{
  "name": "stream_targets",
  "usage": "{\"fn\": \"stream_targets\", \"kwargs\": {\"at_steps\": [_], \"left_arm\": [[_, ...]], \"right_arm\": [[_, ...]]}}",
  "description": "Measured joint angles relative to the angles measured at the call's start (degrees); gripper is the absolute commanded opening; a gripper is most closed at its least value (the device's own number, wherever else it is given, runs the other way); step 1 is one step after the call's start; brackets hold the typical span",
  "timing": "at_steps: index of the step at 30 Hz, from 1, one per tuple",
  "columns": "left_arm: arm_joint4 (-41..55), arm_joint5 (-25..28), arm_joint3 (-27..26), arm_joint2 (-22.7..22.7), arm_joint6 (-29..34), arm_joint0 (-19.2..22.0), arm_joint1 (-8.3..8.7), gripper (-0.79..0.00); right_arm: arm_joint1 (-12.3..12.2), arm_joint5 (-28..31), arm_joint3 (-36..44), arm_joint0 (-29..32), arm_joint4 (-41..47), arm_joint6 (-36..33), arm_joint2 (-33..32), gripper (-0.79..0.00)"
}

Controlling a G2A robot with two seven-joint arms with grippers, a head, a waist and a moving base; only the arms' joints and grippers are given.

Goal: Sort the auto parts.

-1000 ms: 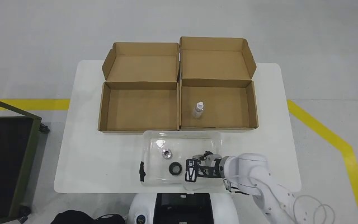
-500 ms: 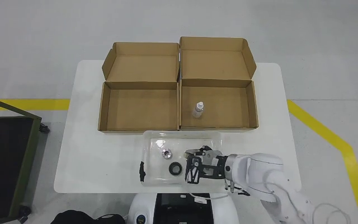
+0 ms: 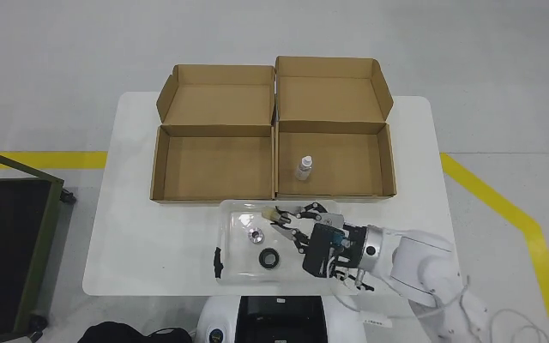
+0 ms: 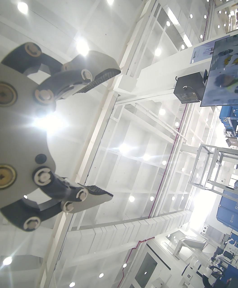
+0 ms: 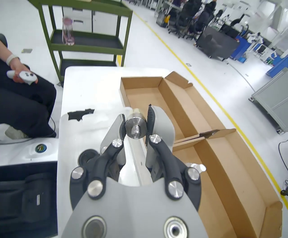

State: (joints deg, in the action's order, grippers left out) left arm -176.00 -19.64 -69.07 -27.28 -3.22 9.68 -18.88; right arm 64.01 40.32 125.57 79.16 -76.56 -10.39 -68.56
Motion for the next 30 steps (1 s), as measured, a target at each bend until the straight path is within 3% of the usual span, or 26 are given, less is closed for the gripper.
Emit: {"fn": "stream_targets", "kwargs": {"at_steps": [6, 17, 30], "left_arm": [[0.0, 0.0, 0.0, 0.0, 0.0, 0.0, 0.0, 0.0], [0.0, 0.0, 0.0, 0.0, 0.0, 0.0, 0.0, 0.0], [0.0, 0.0, 0.0, 0.0, 0.0, 0.0, 0.0, 0.0]], "right_arm": [[0.45, -1.39, -1.56, -1.46, 2.58, 11.52, 0.74, -0.785], [1.05, -3.07, -3.32, -4.54, 1.12, 25.43, 1.38, -0.785], [1.42, -1.24, -7.59, -6.99, 1.04, 30.86, 2.61, -0.785]]}}
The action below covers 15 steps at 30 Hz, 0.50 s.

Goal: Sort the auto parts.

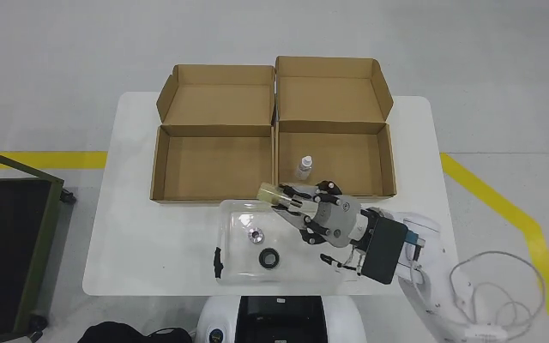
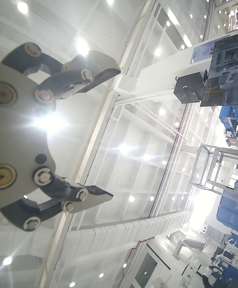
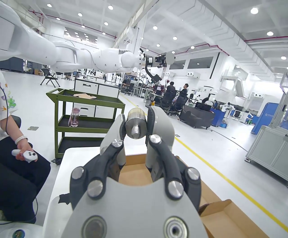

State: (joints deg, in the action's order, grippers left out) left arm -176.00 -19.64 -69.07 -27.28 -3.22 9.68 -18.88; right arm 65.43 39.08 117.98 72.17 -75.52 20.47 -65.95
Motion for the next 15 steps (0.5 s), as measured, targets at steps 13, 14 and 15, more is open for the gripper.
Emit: {"fn": "stream_targets", "kwargs": {"at_steps": [13, 14, 15], "left_arm": [[0.0, 0.0, 0.0, 0.0, 0.0, 0.0, 0.0, 0.0], [0.0, 0.0, 0.0, 0.0, 0.0, 0.0, 0.0, 0.0], [0.0, 0.0, 0.0, 0.0, 0.0, 0.0, 0.0, 0.0]], "right_arm": [[-0.82, -3.79, -0.72, 4.48, 1.28, -15.87, -4.73, -0.785], [-0.95, -4.06, -0.29, 5.24, 1.02, -17.25, -5.4, -0.785], [-1.1, -4.15, 0.07, 6.28, 1.08, -18.58, -6.25, -0.785]]}}
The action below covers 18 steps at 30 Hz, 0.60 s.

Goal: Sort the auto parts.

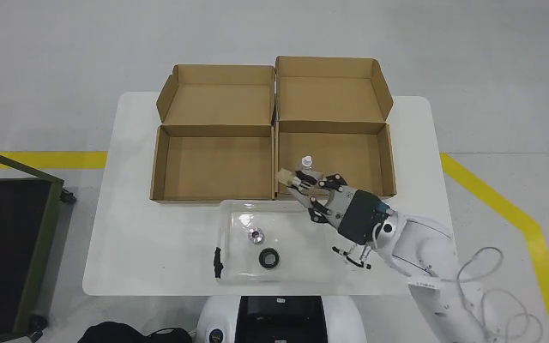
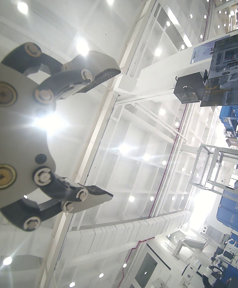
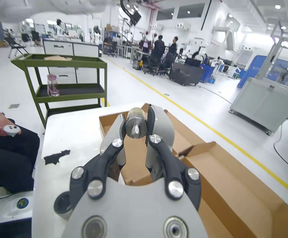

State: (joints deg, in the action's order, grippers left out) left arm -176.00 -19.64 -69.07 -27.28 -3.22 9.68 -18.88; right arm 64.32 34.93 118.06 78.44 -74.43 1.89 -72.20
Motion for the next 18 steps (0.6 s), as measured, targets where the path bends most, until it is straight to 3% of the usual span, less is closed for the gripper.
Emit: {"fn": "stream_targets", "kwargs": {"at_steps": [11, 18], "left_arm": [[0.0, 0.0, 0.0, 0.0, 0.0, 0.0, 0.0, 0.0], [0.0, 0.0, 0.0, 0.0, 0.0, 0.0, 0.0, 0.0]], "right_arm": [[-1.31, 2.93, -0.67, 6.23, 1.39, -10.76, -6.05, -0.785], [-1.49, 2.39, -5.19, 3.86, 2.6, -16.78, -6.37, -0.785]]}}
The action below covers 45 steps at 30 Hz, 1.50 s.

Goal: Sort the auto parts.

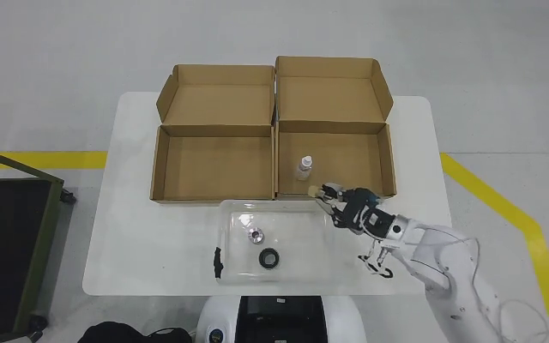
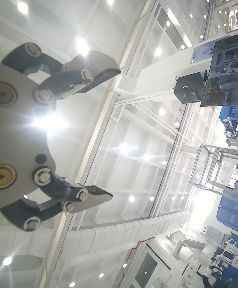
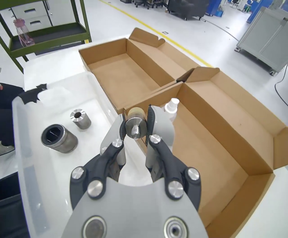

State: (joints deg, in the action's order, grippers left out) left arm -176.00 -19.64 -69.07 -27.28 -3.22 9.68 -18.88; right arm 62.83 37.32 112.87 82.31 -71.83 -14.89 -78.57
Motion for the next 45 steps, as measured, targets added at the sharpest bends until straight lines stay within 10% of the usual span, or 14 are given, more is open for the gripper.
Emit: {"fn": "stream_targets", "kwargs": {"at_steps": [33, 45], "left_arm": [[0.0, 0.0, 0.0, 0.0, 0.0, 0.0, 0.0, 0.0], [0.0, 0.0, 0.0, 0.0, 0.0, 0.0, 0.0, 0.0]], "right_arm": [[1.76, 5.13, -30.45, -30.73, 4.38, -23.27, 13.52, -0.785], [2.41, 4.6, -33.51, -34.31, 4.2, -24.12, 17.17, -0.486]]}}
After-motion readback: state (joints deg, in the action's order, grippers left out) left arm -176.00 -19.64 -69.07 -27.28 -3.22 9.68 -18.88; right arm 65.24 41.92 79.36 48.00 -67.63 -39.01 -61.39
